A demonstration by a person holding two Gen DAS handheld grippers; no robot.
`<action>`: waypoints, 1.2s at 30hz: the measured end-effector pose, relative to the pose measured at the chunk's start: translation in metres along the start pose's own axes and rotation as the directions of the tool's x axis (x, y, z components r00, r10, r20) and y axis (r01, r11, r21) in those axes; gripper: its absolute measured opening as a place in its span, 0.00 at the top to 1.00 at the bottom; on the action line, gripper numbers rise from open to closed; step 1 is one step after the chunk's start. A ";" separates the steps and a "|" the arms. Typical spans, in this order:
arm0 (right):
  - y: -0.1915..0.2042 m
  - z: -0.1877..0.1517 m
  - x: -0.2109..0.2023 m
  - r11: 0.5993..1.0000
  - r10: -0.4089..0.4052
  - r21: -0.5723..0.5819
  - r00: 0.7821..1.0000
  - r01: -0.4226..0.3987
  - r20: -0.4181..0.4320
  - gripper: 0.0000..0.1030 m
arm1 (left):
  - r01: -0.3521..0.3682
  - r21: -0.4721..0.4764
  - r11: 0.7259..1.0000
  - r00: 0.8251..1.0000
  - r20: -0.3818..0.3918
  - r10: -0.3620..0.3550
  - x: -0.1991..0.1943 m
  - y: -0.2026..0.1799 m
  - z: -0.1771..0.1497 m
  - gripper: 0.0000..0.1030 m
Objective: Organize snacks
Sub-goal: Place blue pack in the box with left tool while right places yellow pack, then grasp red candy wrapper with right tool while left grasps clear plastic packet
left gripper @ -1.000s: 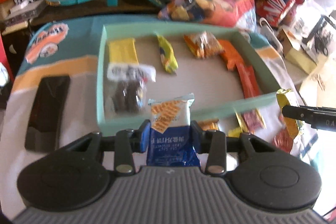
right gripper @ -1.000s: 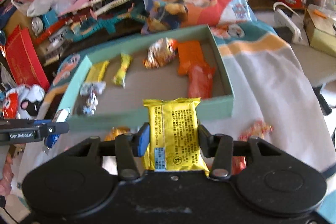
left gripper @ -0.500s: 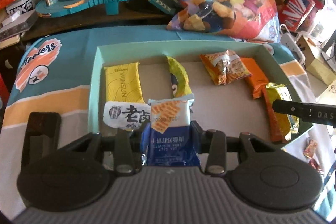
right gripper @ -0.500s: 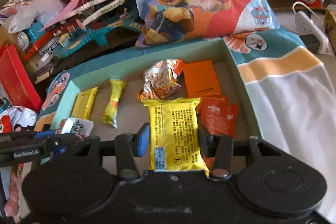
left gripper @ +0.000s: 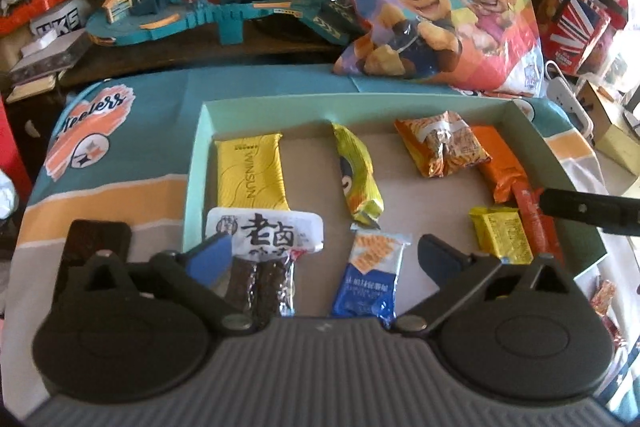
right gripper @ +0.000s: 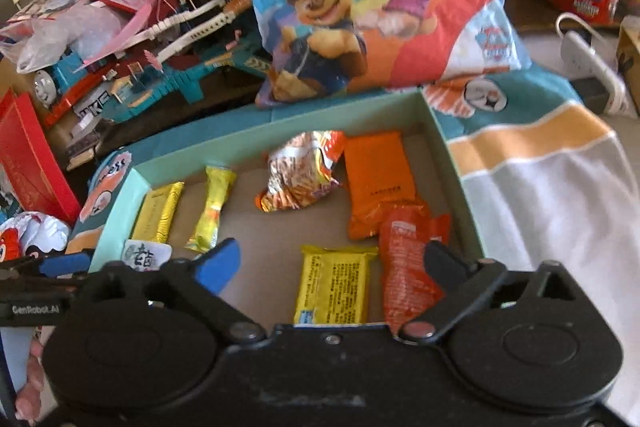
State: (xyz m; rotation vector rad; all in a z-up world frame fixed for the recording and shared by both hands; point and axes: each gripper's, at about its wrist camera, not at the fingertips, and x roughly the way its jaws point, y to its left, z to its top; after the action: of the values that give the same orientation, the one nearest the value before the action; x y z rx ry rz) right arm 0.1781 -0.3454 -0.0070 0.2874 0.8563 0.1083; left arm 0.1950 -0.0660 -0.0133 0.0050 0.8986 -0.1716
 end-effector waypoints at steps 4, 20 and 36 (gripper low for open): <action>-0.002 -0.002 -0.019 1.000 -0.008 0.010 1.000 0.008 0.011 0.00 | 0.011 -0.007 1.000 1.000 0.004 -0.011 -0.014 -0.002 -0.005 0.00; -0.042 -0.051 -0.087 0.993 -0.078 0.088 0.997 0.079 -0.011 0.00 | 0.066 0.059 0.996 0.997 -0.051 -0.063 -0.052 -0.036 -0.063 0.00; -0.091 -0.118 -0.087 0.946 -0.162 0.258 0.976 0.195 -0.142 0.06 | 0.072 0.101 0.992 0.982 -0.183 -0.053 -0.025 -0.042 -0.110 0.00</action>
State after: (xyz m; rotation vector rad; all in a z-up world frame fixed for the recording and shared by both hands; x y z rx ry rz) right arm 0.0299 -0.4262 -0.0433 0.4609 1.0136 -0.1648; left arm 0.0878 -0.0954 -0.0594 0.0935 1.0702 -0.2811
